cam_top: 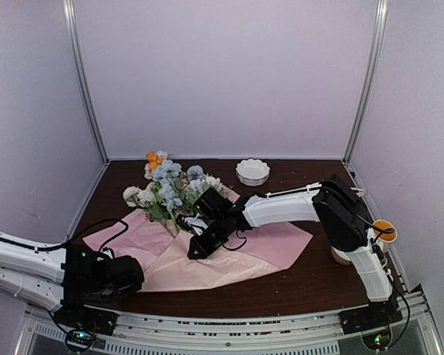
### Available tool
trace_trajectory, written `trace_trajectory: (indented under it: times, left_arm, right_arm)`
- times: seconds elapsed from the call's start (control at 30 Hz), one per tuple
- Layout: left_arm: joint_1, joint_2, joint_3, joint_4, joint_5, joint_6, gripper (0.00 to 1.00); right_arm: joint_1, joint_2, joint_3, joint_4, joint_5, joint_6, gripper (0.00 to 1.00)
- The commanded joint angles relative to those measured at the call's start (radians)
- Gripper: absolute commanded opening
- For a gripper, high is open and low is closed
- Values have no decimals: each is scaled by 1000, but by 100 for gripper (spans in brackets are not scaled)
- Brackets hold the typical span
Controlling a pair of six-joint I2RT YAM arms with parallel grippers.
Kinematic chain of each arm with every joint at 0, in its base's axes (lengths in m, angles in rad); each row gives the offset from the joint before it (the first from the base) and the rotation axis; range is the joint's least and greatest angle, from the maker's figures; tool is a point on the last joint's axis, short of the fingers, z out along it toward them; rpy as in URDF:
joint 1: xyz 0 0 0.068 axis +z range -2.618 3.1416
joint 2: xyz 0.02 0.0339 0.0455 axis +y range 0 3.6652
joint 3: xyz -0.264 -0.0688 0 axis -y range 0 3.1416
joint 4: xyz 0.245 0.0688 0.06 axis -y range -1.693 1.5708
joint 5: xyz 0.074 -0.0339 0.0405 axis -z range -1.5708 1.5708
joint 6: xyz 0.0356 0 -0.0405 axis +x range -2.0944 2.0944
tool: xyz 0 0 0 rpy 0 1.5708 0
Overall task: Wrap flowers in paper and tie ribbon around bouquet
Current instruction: Pick up the one-fourth-folded wrapping paper from the center of the board.
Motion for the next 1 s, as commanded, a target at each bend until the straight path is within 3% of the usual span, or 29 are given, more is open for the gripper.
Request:
trace_trajectory:
  times: [0.0, 0.1, 0.23, 0.4, 0.6, 0.77, 0.97]
  left_arm:
    - [3, 35, -23, 109, 27, -1, 57]
    - [3, 43, -14, 110, 32, 4, 37]
    - [3, 23, 10, 59, 20, -1, 1]
    - [3, 42, 139, -92, -65, 94, 0]
    - [3, 247, 395, -240, -102, 253, 0]
    - [3, 339, 591, -280, -132, 396, 0]
    - [3, 336, 702, -226, -169, 542, 0]
  right_arm:
    - [6, -2, -35, -79, 38, -11, 7]
    - [7, -3, -37, -78, 37, -13, 7]
    - [7, -5, -37, -78, 38, -12, 7]
    - [6, 1, -34, -83, 37, -14, 7]
    - [6, 12, -31, -89, 39, -15, 7]
    - [4, 24, -26, -89, 24, -7, 7]
    - [-7, 39, -26, -72, -3, 7, 7]
